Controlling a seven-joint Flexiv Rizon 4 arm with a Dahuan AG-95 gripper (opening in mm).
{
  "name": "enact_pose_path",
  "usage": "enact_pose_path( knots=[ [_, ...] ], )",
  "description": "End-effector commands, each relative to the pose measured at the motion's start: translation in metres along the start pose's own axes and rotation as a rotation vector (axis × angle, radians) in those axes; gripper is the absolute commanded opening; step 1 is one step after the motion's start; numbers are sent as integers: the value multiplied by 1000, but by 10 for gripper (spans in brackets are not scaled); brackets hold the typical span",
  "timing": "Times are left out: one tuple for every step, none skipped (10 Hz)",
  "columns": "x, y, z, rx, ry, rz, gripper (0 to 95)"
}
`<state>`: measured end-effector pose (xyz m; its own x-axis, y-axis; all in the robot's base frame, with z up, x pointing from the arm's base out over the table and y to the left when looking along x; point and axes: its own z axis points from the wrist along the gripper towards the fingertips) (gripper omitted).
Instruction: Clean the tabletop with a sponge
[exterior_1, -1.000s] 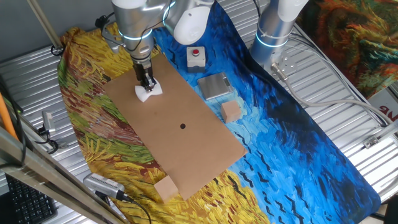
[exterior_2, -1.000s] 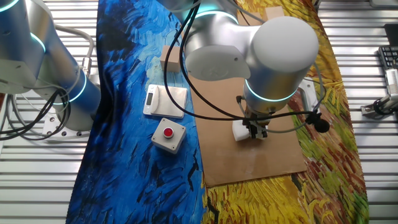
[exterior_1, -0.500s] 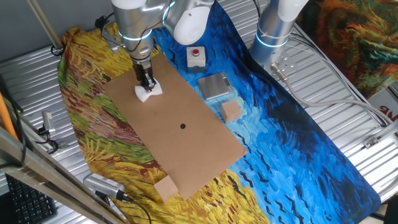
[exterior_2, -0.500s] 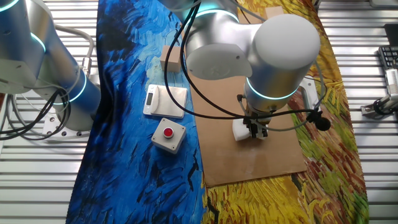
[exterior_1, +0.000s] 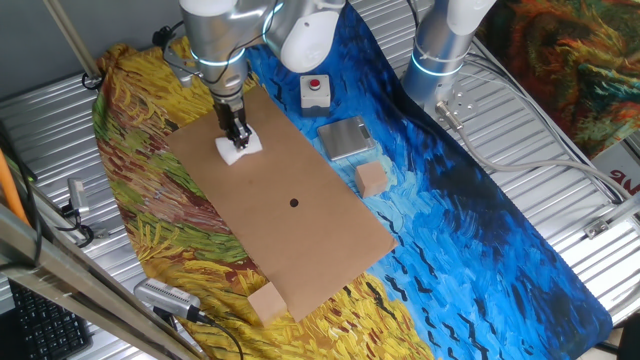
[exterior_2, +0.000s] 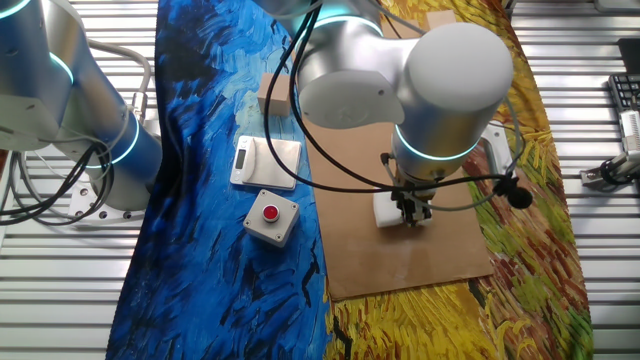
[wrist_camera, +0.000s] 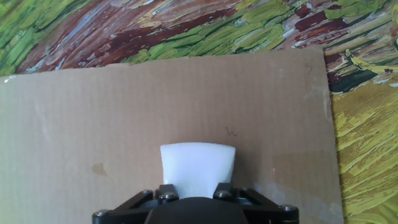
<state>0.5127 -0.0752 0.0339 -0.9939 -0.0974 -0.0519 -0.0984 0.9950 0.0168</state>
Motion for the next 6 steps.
enact_pose_path(
  knots=[
    [0, 0, 0, 4, -3, -10, 570],
    [0, 0, 0, 5, -5, -15, 570],
    [0, 0, 0, 7, -5, -19, 570],
    [0, 0, 0, 6, -5, -21, 760],
    [0, 0, 0, 6, -5, -30, 760],
    [0, 0, 0, 4, -7, -33, 760]
  ],
)
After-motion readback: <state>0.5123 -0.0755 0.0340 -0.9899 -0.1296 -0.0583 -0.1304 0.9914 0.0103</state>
